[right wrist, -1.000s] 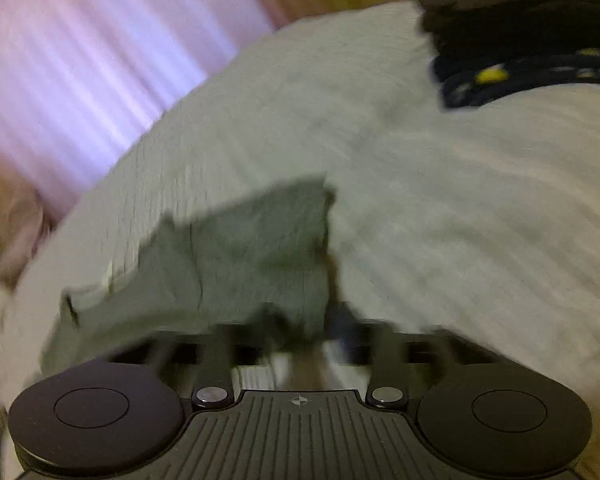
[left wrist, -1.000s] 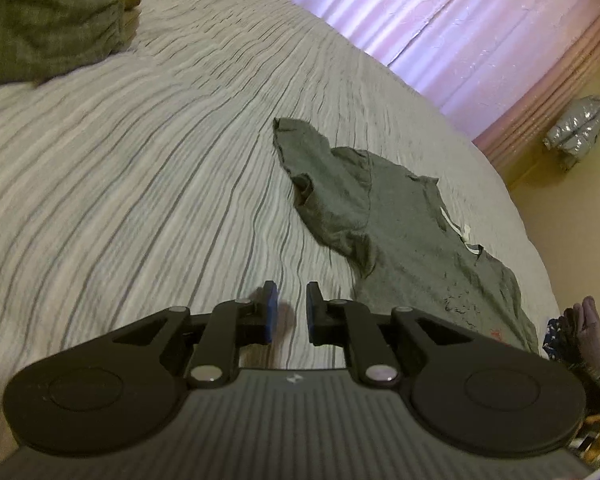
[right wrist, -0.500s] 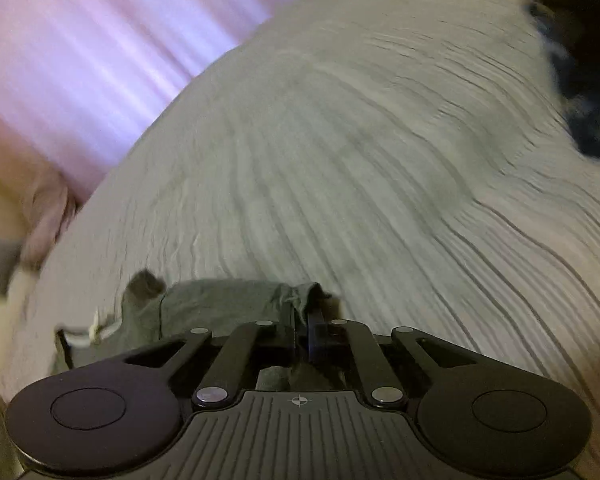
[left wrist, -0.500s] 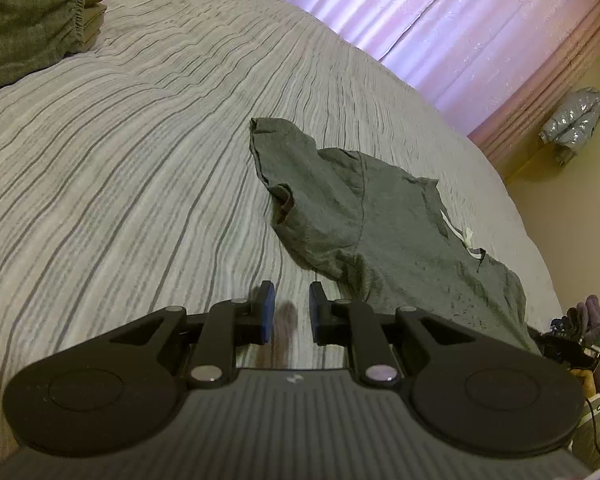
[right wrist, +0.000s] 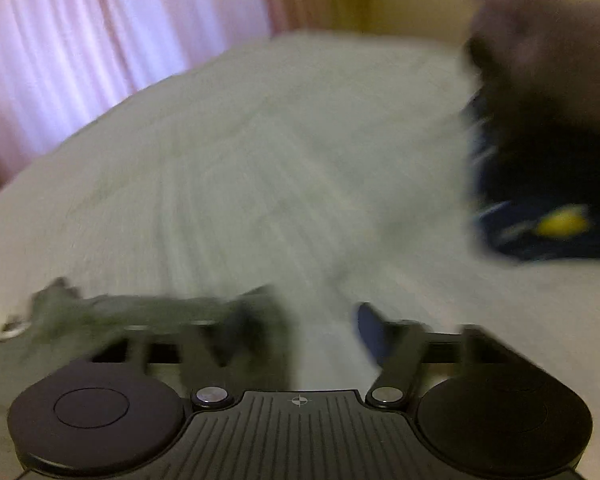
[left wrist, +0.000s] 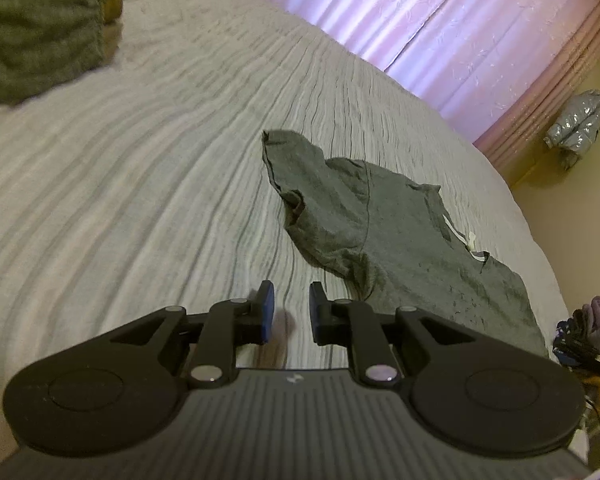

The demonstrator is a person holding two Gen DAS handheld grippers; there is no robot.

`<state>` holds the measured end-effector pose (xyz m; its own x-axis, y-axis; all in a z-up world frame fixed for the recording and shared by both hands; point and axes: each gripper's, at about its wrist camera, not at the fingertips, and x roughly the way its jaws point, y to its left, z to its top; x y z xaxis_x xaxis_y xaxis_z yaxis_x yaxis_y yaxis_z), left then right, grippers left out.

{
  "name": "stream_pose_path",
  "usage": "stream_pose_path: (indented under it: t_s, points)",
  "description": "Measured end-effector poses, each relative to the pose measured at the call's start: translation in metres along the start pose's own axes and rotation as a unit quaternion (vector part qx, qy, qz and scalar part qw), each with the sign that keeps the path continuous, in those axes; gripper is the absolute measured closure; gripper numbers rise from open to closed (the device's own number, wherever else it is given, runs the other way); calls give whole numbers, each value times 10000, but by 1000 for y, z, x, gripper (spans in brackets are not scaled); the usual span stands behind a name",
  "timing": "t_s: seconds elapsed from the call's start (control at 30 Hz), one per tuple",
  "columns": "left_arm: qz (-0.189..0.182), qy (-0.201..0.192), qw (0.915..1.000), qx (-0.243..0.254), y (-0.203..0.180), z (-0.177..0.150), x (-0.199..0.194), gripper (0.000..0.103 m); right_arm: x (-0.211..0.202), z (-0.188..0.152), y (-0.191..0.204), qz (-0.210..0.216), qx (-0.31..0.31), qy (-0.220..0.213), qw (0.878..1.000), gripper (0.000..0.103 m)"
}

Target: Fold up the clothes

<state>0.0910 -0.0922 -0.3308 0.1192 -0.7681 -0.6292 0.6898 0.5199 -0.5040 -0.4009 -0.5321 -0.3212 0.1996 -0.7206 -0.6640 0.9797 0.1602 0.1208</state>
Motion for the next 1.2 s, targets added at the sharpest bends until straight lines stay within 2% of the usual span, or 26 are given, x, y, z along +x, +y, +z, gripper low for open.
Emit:
stream_pose_path:
  t_s: [0.03,0.07,0.17,0.2,0.23,0.3,0.33,0.37,0.43,0.47,0.57,0.63,0.67,0.7,0.73,0.77,0.8,0.9,0.93,0.97,1.0,1.03,1.07,1.13,1.2]
  points:
    - [-21,-18,10000,41,-1,-2,-8,90,-17,-3,-1,-108,-131,-49,9998,36]
    - [-99,-16,9999,93,-3,-5,-17,90,-39,-11,-1,78,-232,-37,9997,37]
    - [-606,116,9974,362,-14,-25,-41,90,-114,-56,8,1055,-564,12,9928,38]
    - [-789,198,9955,482,-19,-34,-46,90,-140,-74,13,1398,-689,13,9878,46]
    - [-934,304,9934,601,-23,-44,-50,90,-161,-96,19,1598,-876,64,9832,50]
    - [-963,680,9895,839,-27,-69,-56,90,-199,-143,32,1883,-1299,204,9733,52]
    - [-933,872,9873,951,-29,-82,-58,90,-210,-163,36,1821,-1445,339,9720,52]
    - [-780,1046,9863,1008,-26,-94,-64,90,-217,-183,38,1584,-1563,526,9735,52]
    - [-688,1196,9863,906,-11,-115,-85,94,-234,-217,29,1157,-1558,607,9791,52]
    - [-643,1271,9861,854,-4,-125,-95,94,-245,-229,20,1083,-1454,631,9814,52]
    - [-527,1310,9882,602,15,-141,-128,94,-280,-246,-4,926,-1116,977,9846,52]
    - [-539,1148,9910,422,24,-143,-151,91,-297,-247,-13,757,-1107,1006,9858,51]
    - [-601,1017,9926,294,29,-143,-159,86,-305,-247,-19,746,-966,943,9880,51]
    - [-635,846,9944,84,35,-144,-166,72,-313,-247,-27,764,-768,857,9904,51]
    - [-646,715,9952,-159,41,-143,-168,66,-314,-248,-32,840,-559,850,9913,51]
    - [-712,667,9945,-388,46,-143,-164,65,-312,-250,-35,939,-345,873,9911,42]
    - [-809,718,9926,-561,51,-145,-157,65,-310,-251,-38,1037,-131,897,9905,26]
    - [-983,948,9869,-858,55,-152,-136,67,-305,-256,-48,1327,512,963,9851,27]
    - [-1072,1016,9847,-930,55,-156,-133,77,-303,-258,-51,1422,726,984,9823,35]
    - [-1147,1068,9826,-1000,55,-159,-131,90,-302,-259,-54,1516,940,1005,9788,66]
    - [-1173,1067,9816,-1062,56,-162,-133,103,-300,-261,-58,1610,1152,1025,9748,86]
    - [-1198,1043,9812,-1092,57,-164,-136,103,-298,-263,-61,1702,1365,1045,9703,89]
    - [-1221,943,9829,-1007,58,-164,-145,103,-296,-264,-64,1794,1576,1063,9652,96]
    - [-1072,917,9874,-711,55,-166,-152,103,-293,-267,-71,1975,1997,1099,9534,98]
    - [-797,1001,9912,-333,51,-169,-154,102,-295,-266,-76,1828,1938,1188,9565,98]
